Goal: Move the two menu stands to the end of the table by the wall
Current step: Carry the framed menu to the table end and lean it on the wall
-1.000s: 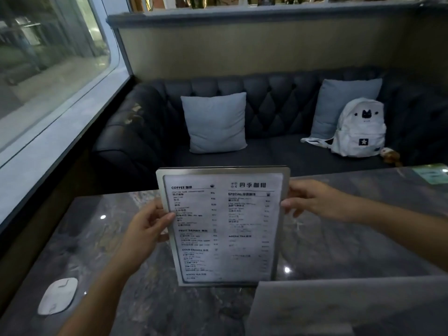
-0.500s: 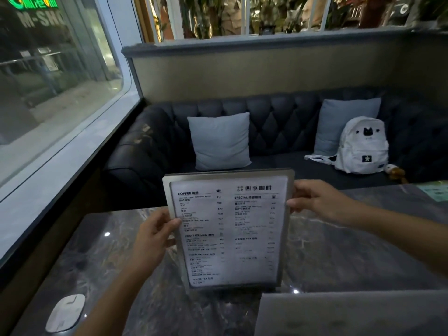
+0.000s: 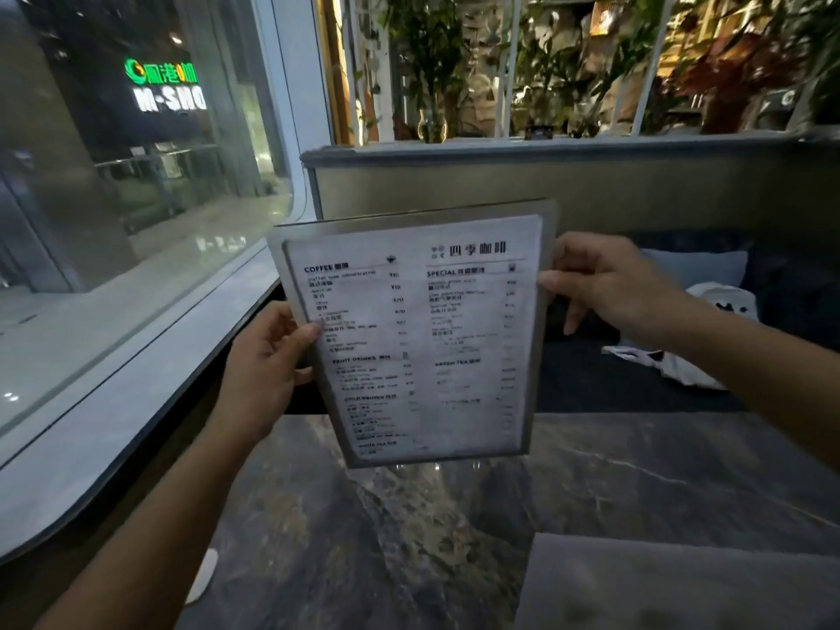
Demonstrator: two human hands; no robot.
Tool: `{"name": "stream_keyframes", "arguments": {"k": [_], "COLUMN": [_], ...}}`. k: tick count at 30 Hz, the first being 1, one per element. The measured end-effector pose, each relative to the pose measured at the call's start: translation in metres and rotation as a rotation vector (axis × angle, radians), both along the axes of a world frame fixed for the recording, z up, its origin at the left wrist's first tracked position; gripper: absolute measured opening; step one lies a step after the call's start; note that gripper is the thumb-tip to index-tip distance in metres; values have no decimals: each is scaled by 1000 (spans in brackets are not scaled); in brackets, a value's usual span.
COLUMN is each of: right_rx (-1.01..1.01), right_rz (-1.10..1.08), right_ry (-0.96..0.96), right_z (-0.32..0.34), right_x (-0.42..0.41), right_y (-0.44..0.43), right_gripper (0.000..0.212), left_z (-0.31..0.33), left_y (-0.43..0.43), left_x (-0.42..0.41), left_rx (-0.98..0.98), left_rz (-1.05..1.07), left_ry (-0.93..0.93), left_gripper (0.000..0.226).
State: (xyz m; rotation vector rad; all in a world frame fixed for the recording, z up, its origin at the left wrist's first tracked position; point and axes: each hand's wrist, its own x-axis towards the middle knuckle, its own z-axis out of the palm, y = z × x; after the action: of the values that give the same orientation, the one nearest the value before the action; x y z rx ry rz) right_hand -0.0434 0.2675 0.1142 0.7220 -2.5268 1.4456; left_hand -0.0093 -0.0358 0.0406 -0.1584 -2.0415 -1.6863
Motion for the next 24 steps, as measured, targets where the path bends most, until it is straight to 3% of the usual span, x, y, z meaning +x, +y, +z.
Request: {"name": "stream_keyframes", "arguments": {"k": [9,13,17,24], "right_rx": [-29,-61,-80,-67], "right_rz": [86,133,181,289], "right_ry": [84,96,60,-49], "right_z": [41,49,44,4], "right_x": [46,65,80,100], "right_y": [-69,-106,-141,-201], "right_gripper": [20,9,9,15], "left_z": [54,61,56,12], "left_y": [-73,-108,-133,-165], "left_x": [72,110,149,213], "left_rx": [-52,-83,-70,-19], "left_rz": [134,173,232,341], "left_ry": [95,126,104,-19], "left_gripper": [7,20,29,17]}}
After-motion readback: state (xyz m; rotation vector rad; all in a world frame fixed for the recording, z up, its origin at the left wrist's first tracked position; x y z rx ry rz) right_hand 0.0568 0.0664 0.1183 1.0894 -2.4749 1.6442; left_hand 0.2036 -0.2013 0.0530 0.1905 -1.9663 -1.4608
